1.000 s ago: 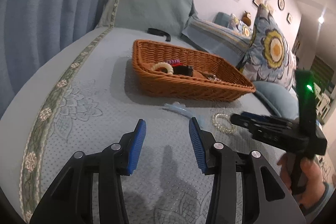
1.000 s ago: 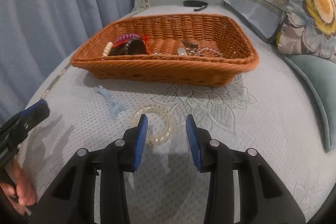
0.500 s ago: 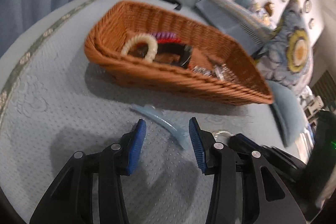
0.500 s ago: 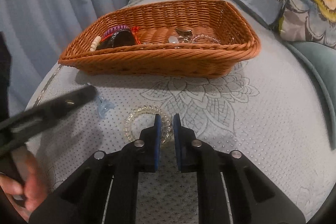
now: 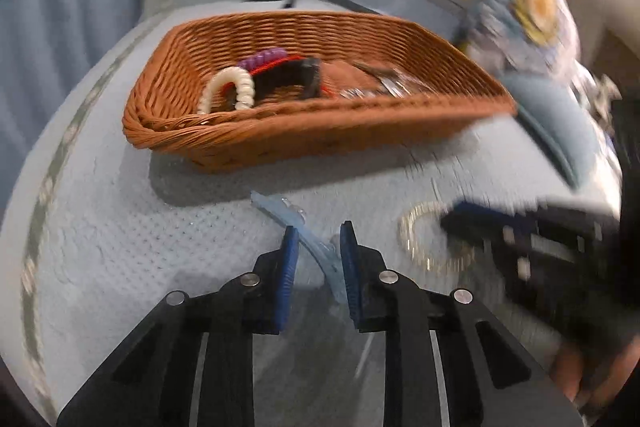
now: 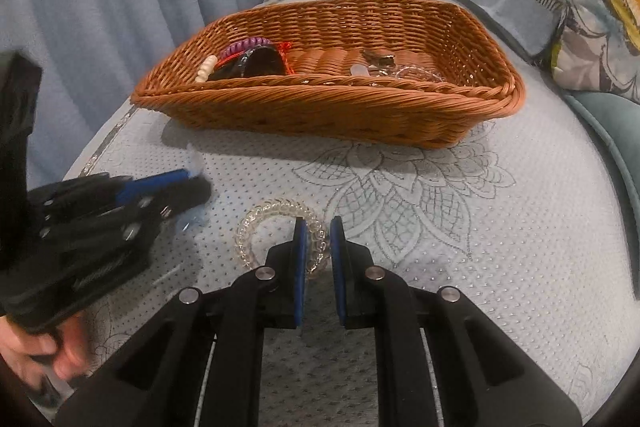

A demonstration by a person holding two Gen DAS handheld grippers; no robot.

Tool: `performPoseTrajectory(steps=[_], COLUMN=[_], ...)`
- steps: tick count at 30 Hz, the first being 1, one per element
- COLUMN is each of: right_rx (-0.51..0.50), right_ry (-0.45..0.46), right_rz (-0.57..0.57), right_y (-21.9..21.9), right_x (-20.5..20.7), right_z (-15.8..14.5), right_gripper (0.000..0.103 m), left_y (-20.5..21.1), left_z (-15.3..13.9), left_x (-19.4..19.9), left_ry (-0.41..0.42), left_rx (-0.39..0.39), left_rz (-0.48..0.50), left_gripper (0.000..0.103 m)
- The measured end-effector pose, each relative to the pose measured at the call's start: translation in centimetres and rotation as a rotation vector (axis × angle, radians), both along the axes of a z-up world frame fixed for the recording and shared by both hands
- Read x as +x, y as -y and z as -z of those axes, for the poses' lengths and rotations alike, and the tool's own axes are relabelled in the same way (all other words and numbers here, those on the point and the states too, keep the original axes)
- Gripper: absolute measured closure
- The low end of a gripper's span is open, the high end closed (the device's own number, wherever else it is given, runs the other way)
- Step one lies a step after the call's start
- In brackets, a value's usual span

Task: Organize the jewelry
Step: 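Grasp the blue hair claw with the left tool while the right tool grasps the clear bead bracelet, then lower the blue claw and bead bracelet into the basket and open both tools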

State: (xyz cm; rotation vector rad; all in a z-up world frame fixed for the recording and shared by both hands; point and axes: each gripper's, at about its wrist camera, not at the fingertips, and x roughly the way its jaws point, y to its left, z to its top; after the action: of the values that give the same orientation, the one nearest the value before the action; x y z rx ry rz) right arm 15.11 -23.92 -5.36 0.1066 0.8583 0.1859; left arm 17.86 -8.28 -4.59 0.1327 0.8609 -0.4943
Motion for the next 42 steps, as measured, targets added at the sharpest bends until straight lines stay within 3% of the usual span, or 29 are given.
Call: performPoseTrajectory(steps=[6,9,11,15,16,18,20,25,28,34,42], right_rx=[-0.003,-0.007,-0.006,-0.067,-0.085,-0.092,-0.075,-0.065,-0.062,-0.002,0.035], right_ry=[-0.001,0.0,-0.004,0.008,0.012,0.02,0.026,0.12,0.158,0.215,0.329], right_rz=[0.001,0.0,-0.002,-0.003,-0.002,-0.003,-0.008,0.009,0.01,-0.001,0.008], right_y=[0.0,-0.1,-0.2,-1.2,-1.5,-1.6,-1.4,-1.1,-1.0,-0.2,0.8], right_x=[-0.1,-0.1,0.0,-0.1,-0.2,-0.3,-0.5,-2.3,-3.0,-4.0,-4.8], right_z=[0.1,0.1,0.1,0.0,0.0,-0.1,-0.2,-1.5,-2.0,-3.2,-7.8], right_gripper=[0.093,0.092,0.089,0.087,0.087,0.088,0.094,0.095,0.095,0.095,0.095], left_y=[-1.5,-2.0,-1.8,-1.2,-1.1,-0.9,-1.1,-1.9,-2.8,-3.1,-3.1], left_z=[0.0,0.4,0.5,0.7,0.7,0.7,0.6,0.2,-0.6,-1.7,-6.4], left_x=[-1.4,-2.1,-2.0,-2.2,-2.0,-2.0,-2.2,-2.4,-3.0,-4.1,-4.7], left_ry=[-0.01,-0.003,-0.005,0.023,0.023,0.034,0.043,0.042,0.081,0.131,0.247], left_rx=[-0.004,-0.015,-0.02,0.041,0.045,0.074,0.078,0.012,-0.043,-0.083,-0.183], left_rz=[0.103,0.077,0.051,-0.002,-0.011,-0.031,-0.038,-0.035,-0.039,-0.041,-0.036], left_gripper=[0.081,0.07,0.051,0.05,0.053,0.068,0.092,0.093,0.093,0.093,0.093])
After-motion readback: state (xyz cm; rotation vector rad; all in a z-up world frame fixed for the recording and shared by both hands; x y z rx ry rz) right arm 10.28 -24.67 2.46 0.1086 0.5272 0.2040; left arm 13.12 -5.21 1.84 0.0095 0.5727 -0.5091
